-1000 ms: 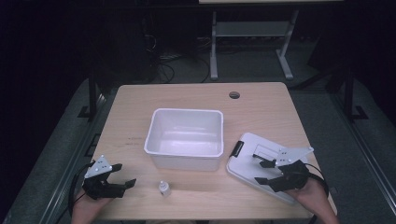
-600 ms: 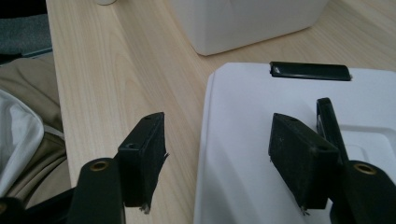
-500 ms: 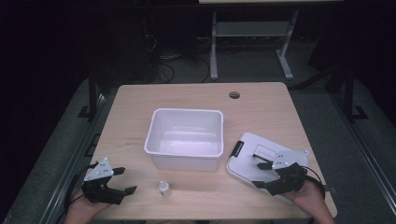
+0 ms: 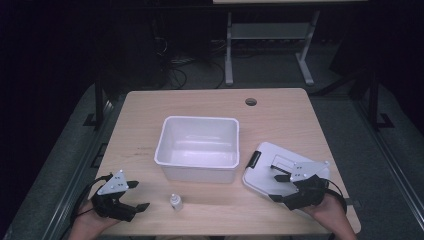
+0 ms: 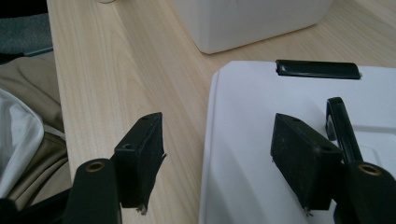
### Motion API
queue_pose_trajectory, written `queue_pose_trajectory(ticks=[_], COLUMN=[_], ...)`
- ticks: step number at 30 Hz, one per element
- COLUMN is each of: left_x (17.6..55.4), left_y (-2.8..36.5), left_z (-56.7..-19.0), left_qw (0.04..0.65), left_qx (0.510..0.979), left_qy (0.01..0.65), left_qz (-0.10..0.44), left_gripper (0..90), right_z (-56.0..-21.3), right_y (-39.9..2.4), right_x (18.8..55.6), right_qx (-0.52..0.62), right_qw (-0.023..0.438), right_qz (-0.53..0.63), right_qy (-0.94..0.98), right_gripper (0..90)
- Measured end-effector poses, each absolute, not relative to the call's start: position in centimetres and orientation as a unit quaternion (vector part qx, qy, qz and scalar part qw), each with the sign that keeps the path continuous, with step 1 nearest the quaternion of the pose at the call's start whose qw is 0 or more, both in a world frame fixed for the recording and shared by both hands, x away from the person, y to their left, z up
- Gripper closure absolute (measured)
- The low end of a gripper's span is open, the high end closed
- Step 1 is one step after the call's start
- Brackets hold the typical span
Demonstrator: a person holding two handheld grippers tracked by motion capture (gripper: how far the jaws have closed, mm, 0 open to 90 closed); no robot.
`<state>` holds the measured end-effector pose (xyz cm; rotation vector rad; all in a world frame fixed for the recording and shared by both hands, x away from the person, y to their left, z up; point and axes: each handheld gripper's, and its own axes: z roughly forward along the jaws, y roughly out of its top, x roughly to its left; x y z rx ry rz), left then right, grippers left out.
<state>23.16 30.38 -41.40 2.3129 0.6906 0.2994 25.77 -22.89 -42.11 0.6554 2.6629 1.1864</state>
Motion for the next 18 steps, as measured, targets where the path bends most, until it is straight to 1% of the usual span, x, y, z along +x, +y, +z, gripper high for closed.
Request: queue_pose_trajectory(ticks=[9, 18], left_x=[23.3, 23.6], left_y=[29.3, 28.2], left_z=[-40.5, -39.8], left_qw=[0.348, 0.340], left_qx=[0.902, 0.913], left_qy=[0.238, 0.215], left_qz=[0.095, 0.075], left_gripper=[21.9, 27.6], right_z=[-42.1, -42.0], right_y=[-23.1, -23.3], right_x=[25.7, 25.6], right_qx=[0.222, 0.222], right_qw=[0.078, 0.078], right_qz=[0.402, 0.399], right_qy=[0.885, 0.886], right_gripper=[33.6, 32.9])
